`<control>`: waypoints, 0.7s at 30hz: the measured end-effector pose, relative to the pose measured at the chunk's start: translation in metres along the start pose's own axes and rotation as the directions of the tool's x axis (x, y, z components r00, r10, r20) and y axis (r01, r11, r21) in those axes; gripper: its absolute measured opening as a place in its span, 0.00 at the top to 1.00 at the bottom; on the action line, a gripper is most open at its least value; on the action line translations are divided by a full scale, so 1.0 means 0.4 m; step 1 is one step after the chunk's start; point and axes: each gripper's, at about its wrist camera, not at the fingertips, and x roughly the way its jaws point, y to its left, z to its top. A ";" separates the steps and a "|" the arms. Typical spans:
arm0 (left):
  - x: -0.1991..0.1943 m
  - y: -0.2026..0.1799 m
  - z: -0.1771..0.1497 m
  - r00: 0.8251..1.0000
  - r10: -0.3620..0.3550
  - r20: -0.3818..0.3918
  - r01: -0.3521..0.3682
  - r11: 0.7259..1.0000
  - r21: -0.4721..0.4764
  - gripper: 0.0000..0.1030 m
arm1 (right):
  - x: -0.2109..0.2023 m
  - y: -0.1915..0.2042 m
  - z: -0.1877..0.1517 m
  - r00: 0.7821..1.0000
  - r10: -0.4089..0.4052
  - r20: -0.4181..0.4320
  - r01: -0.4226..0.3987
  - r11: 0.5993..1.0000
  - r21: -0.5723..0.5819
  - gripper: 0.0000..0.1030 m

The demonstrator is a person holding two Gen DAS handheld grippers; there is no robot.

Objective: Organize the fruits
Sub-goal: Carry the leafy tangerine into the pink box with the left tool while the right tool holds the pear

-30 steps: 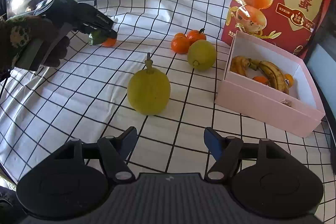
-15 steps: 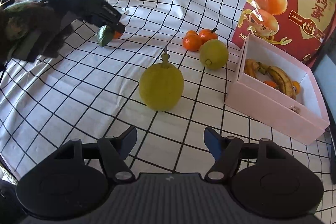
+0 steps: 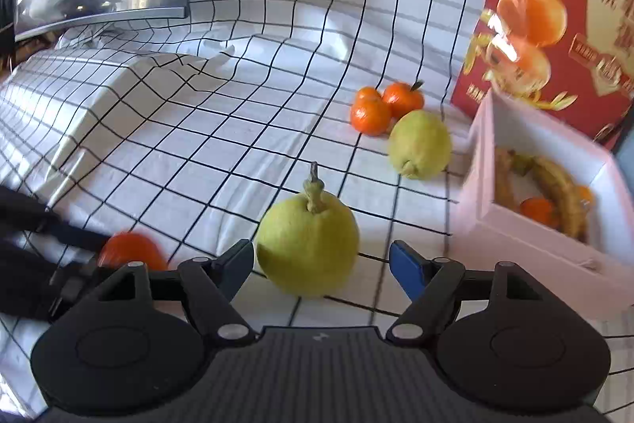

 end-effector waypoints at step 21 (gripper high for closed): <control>-0.026 -0.041 0.031 0.995 -0.063 0.073 0.062 0.998 0.025 0.52 | -0.100 -0.066 0.006 0.994 0.084 0.071 -0.091 0.990 0.107 0.41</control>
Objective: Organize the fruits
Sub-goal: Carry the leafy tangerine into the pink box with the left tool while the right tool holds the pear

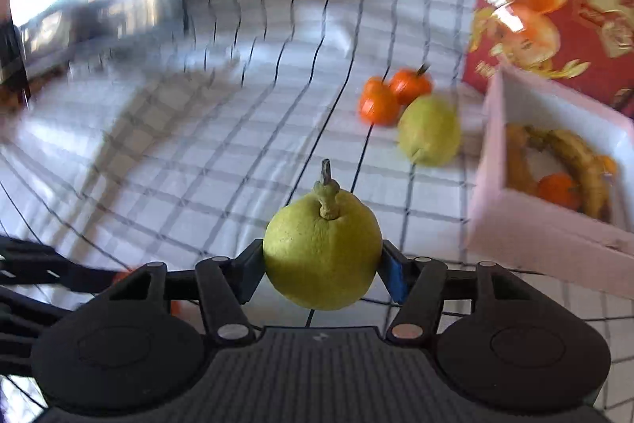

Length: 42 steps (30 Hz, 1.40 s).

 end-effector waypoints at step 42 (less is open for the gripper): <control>0.591 -0.434 0.476 0.995 0.086 0.060 -0.093 0.986 0.136 0.52 | -0.279 -0.517 -0.039 0.988 -0.143 0.064 0.133 0.981 0.138 0.41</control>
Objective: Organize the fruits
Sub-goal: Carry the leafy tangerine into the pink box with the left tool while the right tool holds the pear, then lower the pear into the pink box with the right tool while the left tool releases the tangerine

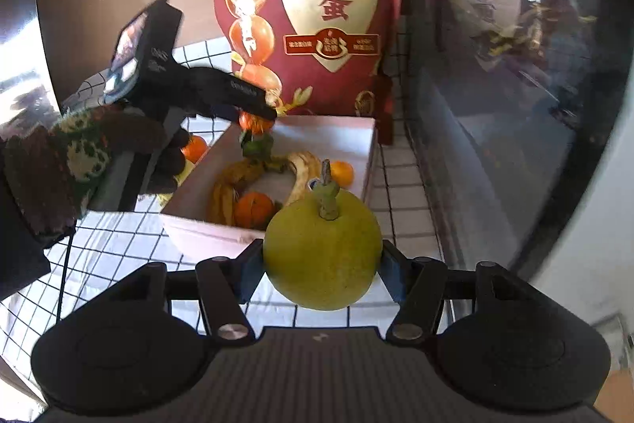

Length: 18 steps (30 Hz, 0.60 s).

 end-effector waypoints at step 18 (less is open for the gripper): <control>-0.367 0.141 -0.191 0.995 -0.021 0.093 0.043 0.972 -0.231 0.53 | 0.273 0.033 0.210 0.988 0.149 -0.042 -0.146 0.986 0.080 0.41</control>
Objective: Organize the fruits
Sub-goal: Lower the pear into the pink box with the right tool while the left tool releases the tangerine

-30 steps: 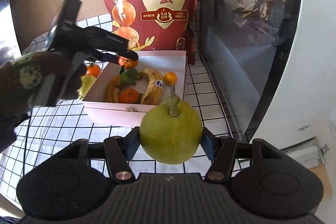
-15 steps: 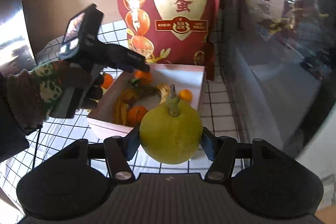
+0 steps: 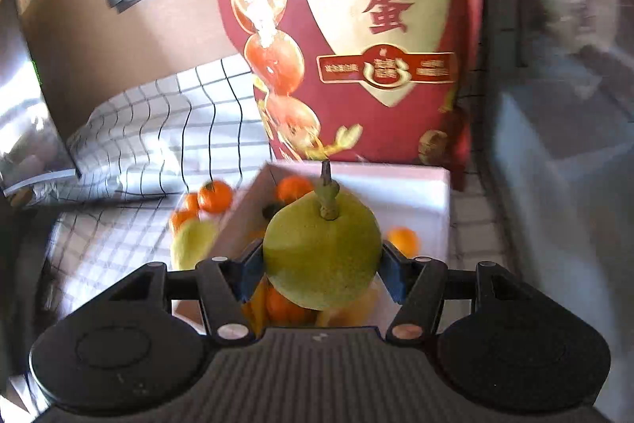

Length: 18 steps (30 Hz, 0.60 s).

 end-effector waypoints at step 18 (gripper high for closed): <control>-0.090 0.183 -0.194 0.992 0.037 -0.118 -0.059 0.981 -0.187 0.53 | 0.248 0.102 -0.003 0.977 -0.150 -0.148 0.129 0.981 -0.142 0.41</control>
